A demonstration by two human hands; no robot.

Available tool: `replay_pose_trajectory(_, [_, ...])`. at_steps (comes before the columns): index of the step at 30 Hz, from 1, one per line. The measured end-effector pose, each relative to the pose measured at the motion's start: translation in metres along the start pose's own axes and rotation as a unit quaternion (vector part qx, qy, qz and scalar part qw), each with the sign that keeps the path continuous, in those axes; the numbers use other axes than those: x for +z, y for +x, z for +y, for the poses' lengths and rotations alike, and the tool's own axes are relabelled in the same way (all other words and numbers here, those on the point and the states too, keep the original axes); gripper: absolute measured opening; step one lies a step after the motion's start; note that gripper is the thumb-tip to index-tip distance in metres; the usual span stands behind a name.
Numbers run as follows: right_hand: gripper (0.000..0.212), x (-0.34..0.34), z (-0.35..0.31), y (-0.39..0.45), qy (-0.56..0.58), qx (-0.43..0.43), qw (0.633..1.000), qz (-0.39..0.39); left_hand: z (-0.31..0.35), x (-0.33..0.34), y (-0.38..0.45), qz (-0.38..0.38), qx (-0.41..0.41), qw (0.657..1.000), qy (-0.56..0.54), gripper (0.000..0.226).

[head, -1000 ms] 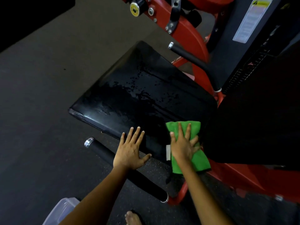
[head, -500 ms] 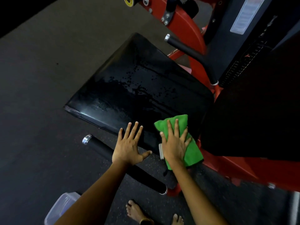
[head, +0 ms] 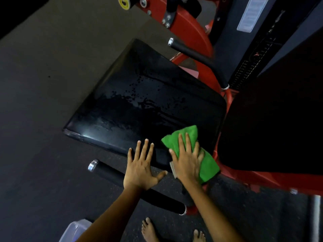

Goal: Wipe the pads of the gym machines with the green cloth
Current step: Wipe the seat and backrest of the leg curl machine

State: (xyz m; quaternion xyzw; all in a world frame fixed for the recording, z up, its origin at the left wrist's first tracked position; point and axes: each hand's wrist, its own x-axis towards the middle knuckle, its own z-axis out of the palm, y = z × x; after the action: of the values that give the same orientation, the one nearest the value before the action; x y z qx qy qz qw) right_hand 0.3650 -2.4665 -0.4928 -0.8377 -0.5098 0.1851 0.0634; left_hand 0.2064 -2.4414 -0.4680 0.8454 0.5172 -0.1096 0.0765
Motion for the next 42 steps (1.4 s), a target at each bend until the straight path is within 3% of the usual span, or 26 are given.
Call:
replay_pose_trajectory(4, [0.068, 0.0, 0.032, 0.014, 0.053, 0.153, 0.987, 0.002, -0.001, 0.0, 0.001, 0.003, 0.008, 1.0, -0.018, 0.1])
replay_pose_trajectory(7, [0.068, -0.011, 0.017, 0.052, 0.12, 0.229, 0.965, 0.036, -0.003, 0.002, 0.003, -0.011, 0.011, 1.0, -0.008, 0.099])
replay_pose_trajectory(9, [0.075, -0.013, 0.002, 0.052, 0.102, 0.213, 0.971, 0.035, -0.001, -0.001, 0.002, -0.029, 0.009, 0.999, 0.013, 0.1])
replay_pose_trajectory(13, [0.071, -0.003, 0.013, 0.011, 0.002, 0.071, 0.997, 0.041, 0.0, -0.015, 0.024, 0.004, 0.019, 1.0, 0.009, 0.095])
replay_pose_trajectory(15, [0.068, -0.006, 0.026, 0.018, 0.016, 0.101, 0.994, 0.039, -0.002, -0.019, 0.05, 0.033, 0.073, 0.997, 0.004, 0.076])
replay_pose_trajectory(19, [0.061, -0.019, 0.02, 0.071, 0.106, 0.215, 0.968, 0.073, -0.008, -0.027, 0.106, 0.037, 0.15, 0.988, 0.023, 0.08])
replay_pose_trajectory(22, [0.063, -0.015, 0.011, 0.072, 0.084, 0.204, 0.973, 0.07, -0.004, -0.02, 0.123, 0.028, 0.162, 0.986, 0.034, 0.081])
replay_pose_trajectory(26, [0.065, 0.0, 0.02, 0.033, 0.072, 0.153, 0.981, 0.096, -0.004, -0.011, 0.122, 0.075, 0.166, 0.983, 0.034, 0.079])
replay_pose_trajectory(31, [0.062, -0.023, 0.022, 0.101, 0.182, 0.294, 0.932, 0.109, -0.003, -0.012, 0.125, 0.08, 0.16, 0.983, 0.038, 0.077])
replay_pose_trajectory(33, [0.063, -0.028, 0.008, 0.118, 0.152, 0.255, 0.949, 0.105, -0.004, -0.012, 0.126, 0.085, 0.156, 0.983, 0.036, 0.077])
replay_pose_trajectory(36, [0.061, -0.017, -0.002, 0.098, 0.058, 0.097, 0.99, 0.082, -0.004, -0.012, 0.127, 0.085, 0.154, 0.984, 0.035, 0.078])
replay_pose_trajectory(38, [0.061, -0.014, 0.009, 0.071, 0.039, 0.069, 0.991, 0.109, -0.005, -0.012, 0.127, 0.081, 0.148, 0.985, 0.034, 0.081])
replay_pose_trajectory(40, [0.058, -0.015, 0.025, 0.067, 0.088, 0.13, 0.981, 0.116, -0.005, -0.013, 0.128, 0.077, 0.144, 0.986, 0.037, 0.084])
replay_pose_trajectory(42, [0.062, -0.021, 0.032, 0.089, 0.18, 0.238, 0.948, 0.11, -0.004, -0.012, 0.128, 0.081, 0.144, 0.986, 0.039, 0.086])
